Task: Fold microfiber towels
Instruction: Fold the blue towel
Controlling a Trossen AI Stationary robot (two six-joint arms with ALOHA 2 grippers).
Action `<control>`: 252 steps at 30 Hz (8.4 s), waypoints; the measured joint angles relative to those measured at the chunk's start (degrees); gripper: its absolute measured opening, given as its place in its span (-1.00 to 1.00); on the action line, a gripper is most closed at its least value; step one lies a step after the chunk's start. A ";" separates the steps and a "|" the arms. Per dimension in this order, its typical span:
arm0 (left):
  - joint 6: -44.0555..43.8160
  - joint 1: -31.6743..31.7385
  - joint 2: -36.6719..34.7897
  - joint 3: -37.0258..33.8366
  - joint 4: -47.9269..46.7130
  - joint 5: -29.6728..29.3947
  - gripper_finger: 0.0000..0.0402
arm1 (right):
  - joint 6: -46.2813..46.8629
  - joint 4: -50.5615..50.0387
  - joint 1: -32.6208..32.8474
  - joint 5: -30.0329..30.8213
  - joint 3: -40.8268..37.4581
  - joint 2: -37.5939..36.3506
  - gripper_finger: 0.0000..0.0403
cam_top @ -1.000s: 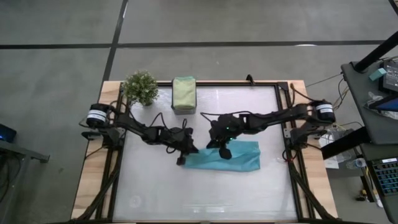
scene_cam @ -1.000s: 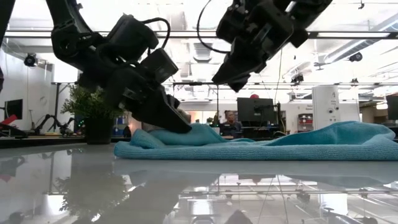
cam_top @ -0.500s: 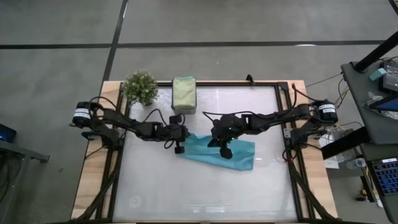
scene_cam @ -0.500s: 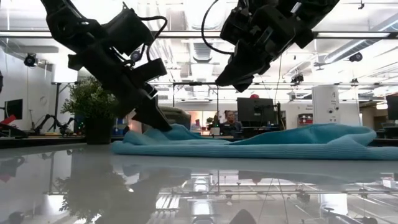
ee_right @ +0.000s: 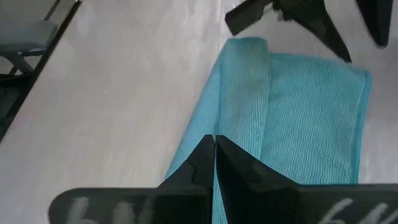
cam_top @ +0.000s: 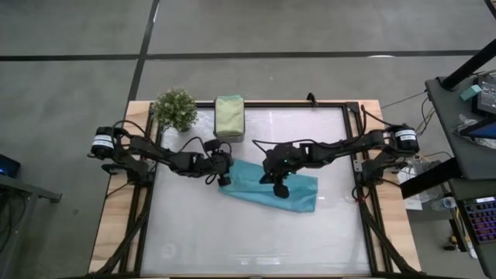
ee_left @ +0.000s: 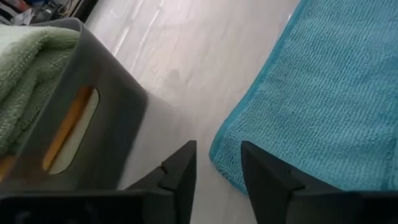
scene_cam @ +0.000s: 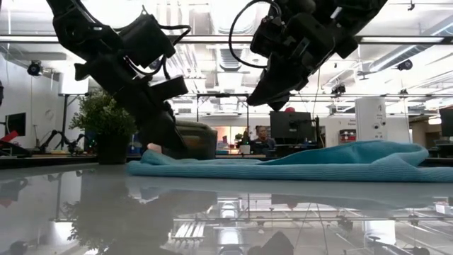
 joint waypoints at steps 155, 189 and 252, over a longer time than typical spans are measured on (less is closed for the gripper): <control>0.12 -4.50 5.73 7.39 -9.28 8.73 -0.01 | 8.94 -18.39 0.55 11.50 -20.06 -25.99 -0.96; 3.99 -2.30 -5.32 7.48 -27.67 0.26 -1.00 | 8.81 -20.41 0.76 12.78 -19.31 -25.20 -0.96; 5.92 -6.09 -2.79 8.55 -8.77 21.57 -0.96 | 10.34 6.00 7.02 22.16 -17.32 -15.92 -0.74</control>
